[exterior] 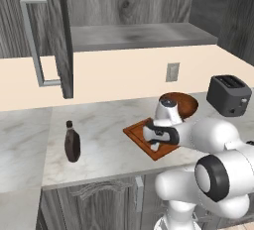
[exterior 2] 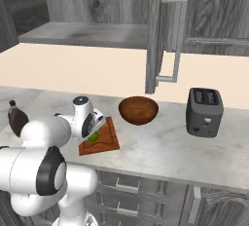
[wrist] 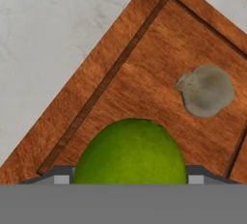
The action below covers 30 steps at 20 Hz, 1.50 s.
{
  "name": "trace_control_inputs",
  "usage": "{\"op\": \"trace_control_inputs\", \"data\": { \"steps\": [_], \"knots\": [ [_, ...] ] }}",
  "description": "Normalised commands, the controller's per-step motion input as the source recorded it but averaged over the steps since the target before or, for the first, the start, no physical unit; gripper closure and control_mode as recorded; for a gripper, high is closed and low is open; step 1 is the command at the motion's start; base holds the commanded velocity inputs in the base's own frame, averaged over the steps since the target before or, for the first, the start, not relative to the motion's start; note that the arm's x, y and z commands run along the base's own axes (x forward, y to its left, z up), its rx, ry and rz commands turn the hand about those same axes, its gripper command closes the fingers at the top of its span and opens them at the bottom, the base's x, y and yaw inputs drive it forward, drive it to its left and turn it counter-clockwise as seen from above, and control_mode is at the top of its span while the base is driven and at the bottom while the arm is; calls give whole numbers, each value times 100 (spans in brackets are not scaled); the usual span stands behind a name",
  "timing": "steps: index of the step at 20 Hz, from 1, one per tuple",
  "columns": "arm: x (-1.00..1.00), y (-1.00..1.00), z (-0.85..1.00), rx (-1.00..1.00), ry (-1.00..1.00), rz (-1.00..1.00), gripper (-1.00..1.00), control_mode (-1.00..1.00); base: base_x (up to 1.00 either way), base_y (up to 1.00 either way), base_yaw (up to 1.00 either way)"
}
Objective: Open the cabinet. Place the bowl and condiment on the counter. Then place the lime and garlic on the cutting board.
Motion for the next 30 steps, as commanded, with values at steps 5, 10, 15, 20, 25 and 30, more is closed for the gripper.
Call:
{"op": "trace_control_inputs", "data": {
  "steps": [5,10,15,20,25,30],
  "knots": [
    [11,0,-24,0,-1,0,100,-100,0,0,0],
    [14,0,-13,0,0,0,100,-100,0,0,0],
    [4,2,3,0,-3,0,-100,-100,0,0,0],
    [-9,0,25,0,-8,0,-100,-100,0,0,0],
    [-16,-1,47,0,-6,0,-100,-100,0,0,0],
    [-40,-3,75,0,-5,0,-100,-100,0,0,0]
  ]
}}
